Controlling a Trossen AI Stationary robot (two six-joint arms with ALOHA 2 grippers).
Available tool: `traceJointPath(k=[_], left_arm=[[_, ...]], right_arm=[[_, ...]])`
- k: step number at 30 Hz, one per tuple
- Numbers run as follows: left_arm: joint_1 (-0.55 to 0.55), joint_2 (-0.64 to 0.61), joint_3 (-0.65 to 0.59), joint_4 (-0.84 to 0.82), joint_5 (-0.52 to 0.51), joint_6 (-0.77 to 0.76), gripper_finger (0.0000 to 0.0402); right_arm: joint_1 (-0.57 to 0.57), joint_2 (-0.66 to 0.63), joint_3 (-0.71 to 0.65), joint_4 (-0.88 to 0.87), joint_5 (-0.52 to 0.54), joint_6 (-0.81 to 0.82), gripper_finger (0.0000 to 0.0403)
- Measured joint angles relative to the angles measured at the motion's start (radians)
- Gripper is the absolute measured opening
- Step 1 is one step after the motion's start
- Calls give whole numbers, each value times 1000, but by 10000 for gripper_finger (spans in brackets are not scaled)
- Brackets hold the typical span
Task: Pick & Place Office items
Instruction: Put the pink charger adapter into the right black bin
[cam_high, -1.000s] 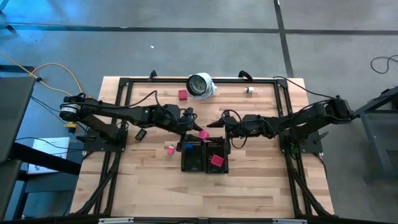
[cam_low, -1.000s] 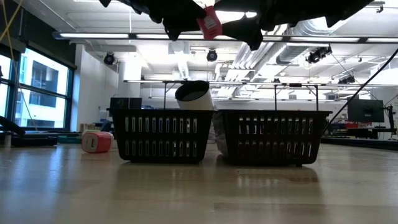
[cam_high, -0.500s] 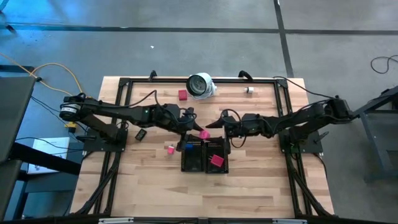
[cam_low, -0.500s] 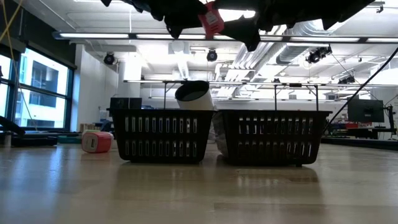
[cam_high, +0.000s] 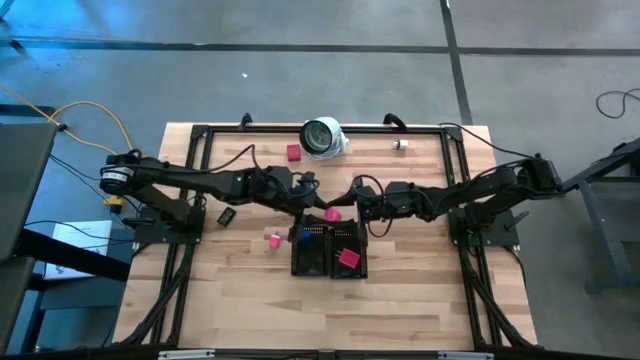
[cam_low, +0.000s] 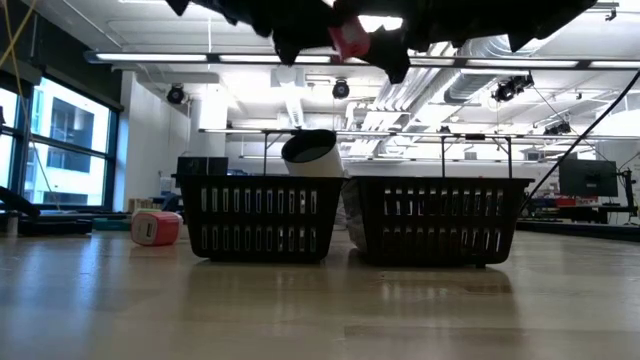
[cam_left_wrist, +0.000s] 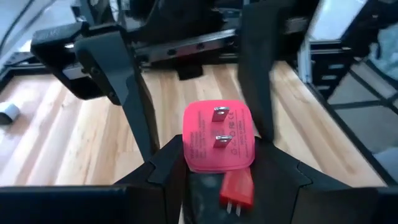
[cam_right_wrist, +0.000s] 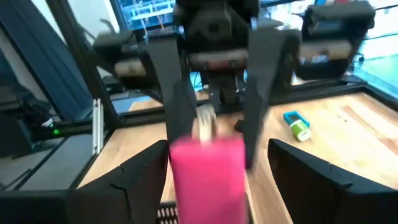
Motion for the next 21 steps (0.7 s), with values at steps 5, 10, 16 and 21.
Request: traceJointPath(k=[5,10,16,21], left_arm=[[10,12,-1,-6,15,-6,142],[11,28,13,-21,15,4,142],[12,25,19,-28,6,-1,142],[10,25,21,-19,26,9,142]], right_arm=[[-1,0,0,-11,1,0,250],[0,0,-1,-35,-1,4,193],[-1,-1,-1,-45,-5,4,180],[0,-1,0,-51,-23,5,239]])
